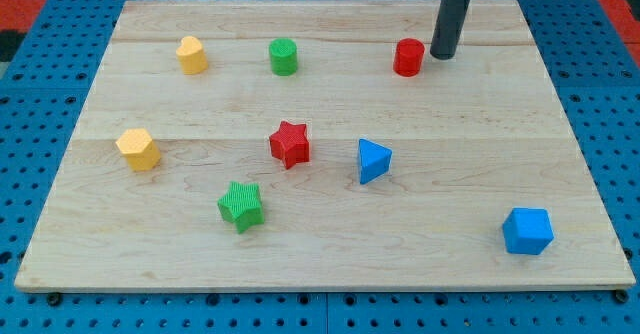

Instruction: Push the red circle towards the top left

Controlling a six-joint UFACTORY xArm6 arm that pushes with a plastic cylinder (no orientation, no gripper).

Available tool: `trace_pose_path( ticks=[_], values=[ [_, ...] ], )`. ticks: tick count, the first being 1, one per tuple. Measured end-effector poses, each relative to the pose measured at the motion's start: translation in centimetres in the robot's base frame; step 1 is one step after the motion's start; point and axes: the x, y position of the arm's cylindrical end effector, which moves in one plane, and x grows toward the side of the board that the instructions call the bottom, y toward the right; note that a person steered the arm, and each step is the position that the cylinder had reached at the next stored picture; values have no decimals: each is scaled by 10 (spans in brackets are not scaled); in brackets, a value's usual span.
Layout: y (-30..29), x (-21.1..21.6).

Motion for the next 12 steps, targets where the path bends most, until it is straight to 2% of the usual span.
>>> trace_pose_path(
  ticks=[6, 8, 10, 11, 12],
  values=[
    [3, 11],
    [4, -10],
    [-28, 41],
    [-59, -3],
    [-60, -10]
  ],
)
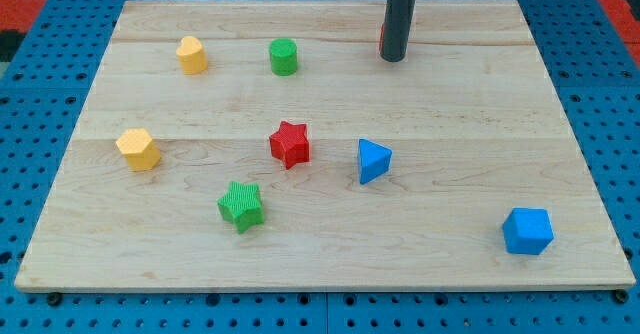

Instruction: Push the red circle towards the top left

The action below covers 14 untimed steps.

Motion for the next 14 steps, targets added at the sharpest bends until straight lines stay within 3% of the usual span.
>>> trace_pose_path(
  ticks=[1, 2, 3, 5, 8, 10, 13, 14],
  values=[
    [60, -2],
    [54, -14],
    [-2, -29],
    [21, -57],
    [-150, -50],
    [-127, -63],
    [-210, -81],
    [-192, -76]
  ],
)
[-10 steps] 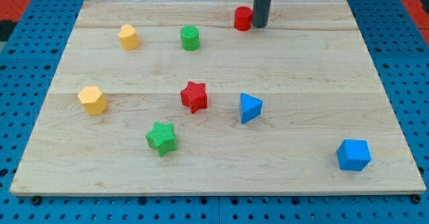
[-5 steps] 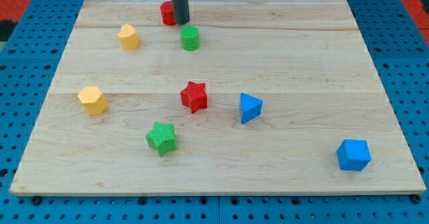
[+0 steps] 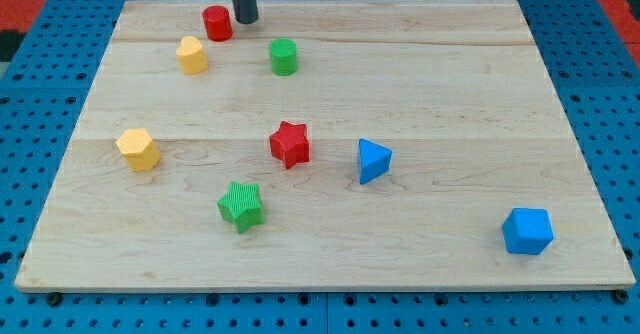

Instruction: Push the red circle towards the top left

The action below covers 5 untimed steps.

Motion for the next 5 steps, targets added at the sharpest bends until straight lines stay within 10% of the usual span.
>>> trace_pose_path(
  ticks=[5],
  values=[
    [-62, 4]
  ],
)
